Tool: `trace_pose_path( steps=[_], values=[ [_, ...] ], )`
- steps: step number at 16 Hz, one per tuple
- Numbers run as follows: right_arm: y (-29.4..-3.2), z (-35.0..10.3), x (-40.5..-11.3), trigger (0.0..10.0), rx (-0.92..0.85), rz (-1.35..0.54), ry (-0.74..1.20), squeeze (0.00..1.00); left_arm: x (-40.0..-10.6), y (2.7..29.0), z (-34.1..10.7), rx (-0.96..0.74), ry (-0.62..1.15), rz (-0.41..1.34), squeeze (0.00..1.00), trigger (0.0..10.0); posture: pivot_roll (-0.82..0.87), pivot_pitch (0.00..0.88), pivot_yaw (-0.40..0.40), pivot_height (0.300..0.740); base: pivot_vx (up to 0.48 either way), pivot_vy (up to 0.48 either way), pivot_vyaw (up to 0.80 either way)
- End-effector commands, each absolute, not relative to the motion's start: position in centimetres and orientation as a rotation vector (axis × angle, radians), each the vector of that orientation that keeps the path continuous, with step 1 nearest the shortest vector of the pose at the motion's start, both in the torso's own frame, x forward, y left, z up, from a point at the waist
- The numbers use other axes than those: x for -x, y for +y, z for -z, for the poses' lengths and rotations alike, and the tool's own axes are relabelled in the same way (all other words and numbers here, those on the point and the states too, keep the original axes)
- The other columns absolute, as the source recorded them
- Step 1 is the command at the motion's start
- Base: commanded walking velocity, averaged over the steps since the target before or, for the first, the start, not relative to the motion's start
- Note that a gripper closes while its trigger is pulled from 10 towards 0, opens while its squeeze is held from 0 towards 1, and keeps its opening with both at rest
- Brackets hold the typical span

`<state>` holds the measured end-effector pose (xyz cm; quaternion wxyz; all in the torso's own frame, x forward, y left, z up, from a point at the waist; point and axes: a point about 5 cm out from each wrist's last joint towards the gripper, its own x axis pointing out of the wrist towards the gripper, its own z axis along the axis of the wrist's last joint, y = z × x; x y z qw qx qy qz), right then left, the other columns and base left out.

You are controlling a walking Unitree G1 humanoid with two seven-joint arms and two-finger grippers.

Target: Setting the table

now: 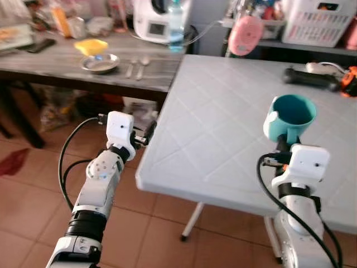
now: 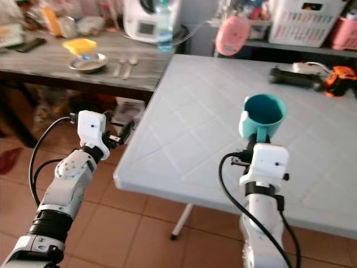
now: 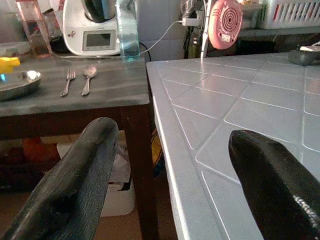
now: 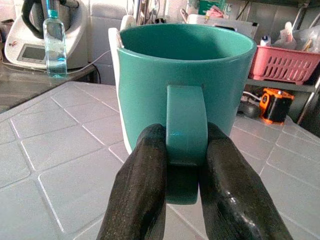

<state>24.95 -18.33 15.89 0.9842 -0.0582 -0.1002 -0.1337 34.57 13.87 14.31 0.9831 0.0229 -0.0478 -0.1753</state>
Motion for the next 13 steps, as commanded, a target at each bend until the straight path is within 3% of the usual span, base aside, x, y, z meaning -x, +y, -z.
trace_pose_path(
  steps=[1,13],
  values=[
    [-18.64,-16.48,-24.73,10.0,0.126,0.288,-0.229,0.00,-34.41,13.33,-14.03,-0.050,-0.088,0.369,0.00,10.0,0.07,0.079,0.018,0.740,0.000,0.337,0.00],
    [-18.68,-16.47,-24.65,10.0,0.128,0.308,-0.229,0.00,-34.62,12.69,-14.35,-0.047,-0.089,0.382,0.00,10.0,0.06,0.084,0.023,0.740,0.000,0.392,0.00]
  ],
)
